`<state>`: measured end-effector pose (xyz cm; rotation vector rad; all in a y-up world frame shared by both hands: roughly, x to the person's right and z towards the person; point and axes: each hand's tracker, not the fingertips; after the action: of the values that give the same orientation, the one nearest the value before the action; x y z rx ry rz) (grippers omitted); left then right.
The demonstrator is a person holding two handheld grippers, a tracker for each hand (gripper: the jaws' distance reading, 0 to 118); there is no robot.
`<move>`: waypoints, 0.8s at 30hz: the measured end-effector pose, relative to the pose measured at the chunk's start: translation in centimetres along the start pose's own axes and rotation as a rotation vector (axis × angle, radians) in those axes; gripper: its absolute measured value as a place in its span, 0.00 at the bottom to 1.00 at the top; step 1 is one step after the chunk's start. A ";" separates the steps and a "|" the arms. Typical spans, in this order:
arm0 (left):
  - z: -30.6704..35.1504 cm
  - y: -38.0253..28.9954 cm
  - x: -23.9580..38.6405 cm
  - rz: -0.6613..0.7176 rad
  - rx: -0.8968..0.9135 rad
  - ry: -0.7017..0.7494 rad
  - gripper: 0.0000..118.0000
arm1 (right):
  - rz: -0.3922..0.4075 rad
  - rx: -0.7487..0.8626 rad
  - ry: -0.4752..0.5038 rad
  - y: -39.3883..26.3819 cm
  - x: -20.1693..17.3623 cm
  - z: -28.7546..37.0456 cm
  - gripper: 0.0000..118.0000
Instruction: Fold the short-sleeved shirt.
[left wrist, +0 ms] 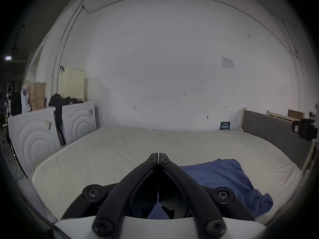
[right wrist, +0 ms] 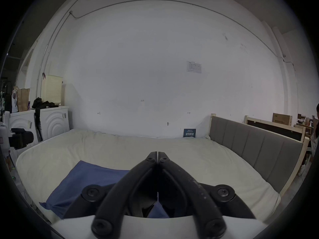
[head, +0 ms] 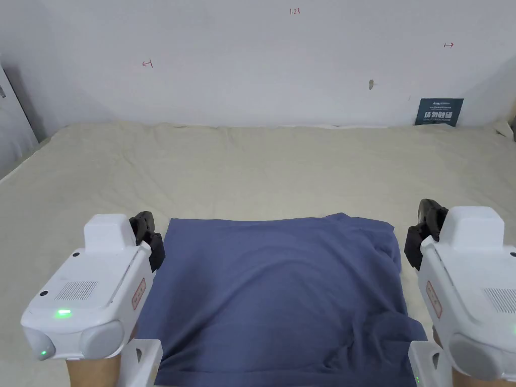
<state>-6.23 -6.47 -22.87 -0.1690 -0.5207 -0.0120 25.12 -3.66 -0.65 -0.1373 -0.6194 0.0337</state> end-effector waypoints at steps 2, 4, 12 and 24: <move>-0.1 -0.6 -0.4 -0.018 -0.014 0.016 0.00 | 0.015 0.003 -0.003 -0.2 -0.2 -0.1 0.01; -0.3 -1.2 -1.2 -0.033 -0.060 0.028 0.00 | 0.011 -0.002 0.007 -0.2 -0.2 -0.2 0.01; 0.1 -7.9 -6.6 0.052 -0.347 0.053 0.03 | -0.006 -0.045 0.031 -1.3 0.1 -0.6 0.01; -0.2 -18.4 -8.4 -0.027 -0.681 0.140 0.97 | -0.012 -0.130 0.036 -3.6 0.1 -1.6 0.01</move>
<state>-14.45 -24.96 -24.28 -0.8210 -0.3622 -0.2278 26.12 -7.40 -1.42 -0.2592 -0.5860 -0.0203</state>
